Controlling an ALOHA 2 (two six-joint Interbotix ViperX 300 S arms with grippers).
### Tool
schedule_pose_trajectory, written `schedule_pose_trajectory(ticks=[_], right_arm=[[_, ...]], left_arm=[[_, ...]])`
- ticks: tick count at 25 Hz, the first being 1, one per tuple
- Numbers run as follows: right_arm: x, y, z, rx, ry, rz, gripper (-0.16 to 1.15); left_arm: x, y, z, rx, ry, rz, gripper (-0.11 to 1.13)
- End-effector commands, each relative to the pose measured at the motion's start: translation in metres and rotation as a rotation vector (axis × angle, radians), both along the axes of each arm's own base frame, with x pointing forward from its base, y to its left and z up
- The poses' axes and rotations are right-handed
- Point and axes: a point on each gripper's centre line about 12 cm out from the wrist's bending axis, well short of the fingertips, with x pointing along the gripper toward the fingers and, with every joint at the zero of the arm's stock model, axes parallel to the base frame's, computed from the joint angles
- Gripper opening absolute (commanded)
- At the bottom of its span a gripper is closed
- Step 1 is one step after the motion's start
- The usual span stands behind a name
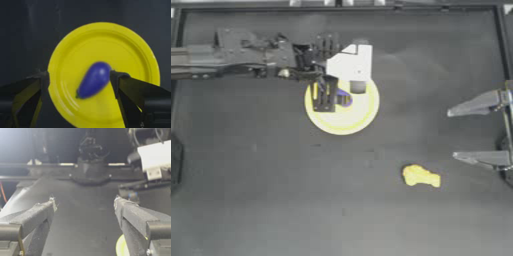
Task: Put purple eggplant on plate
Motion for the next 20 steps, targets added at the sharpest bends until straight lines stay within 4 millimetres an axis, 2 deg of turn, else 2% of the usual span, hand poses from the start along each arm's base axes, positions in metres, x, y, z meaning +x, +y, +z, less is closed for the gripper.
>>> schedule_pose_trajectory(ticks=[1,9,20], right_arm=[[0.001,-0.002,0.003,0.004,-0.008,-0.012,1.0],[0.001,-0.004,0.002,0.003,-0.005,-0.019,1.0],[0.001,-0.004,0.003,0.012,-0.008,-0.023,1.0]], left_arm=[[-0.013,-0.016,0.052,0.031,-0.115,-0.02,1.0],[-0.041,-0.054,0.083,0.016,-0.198,-0.055,0.99],[-0.099,-0.092,0.098,-0.089,-0.42,-0.045,0.99]])
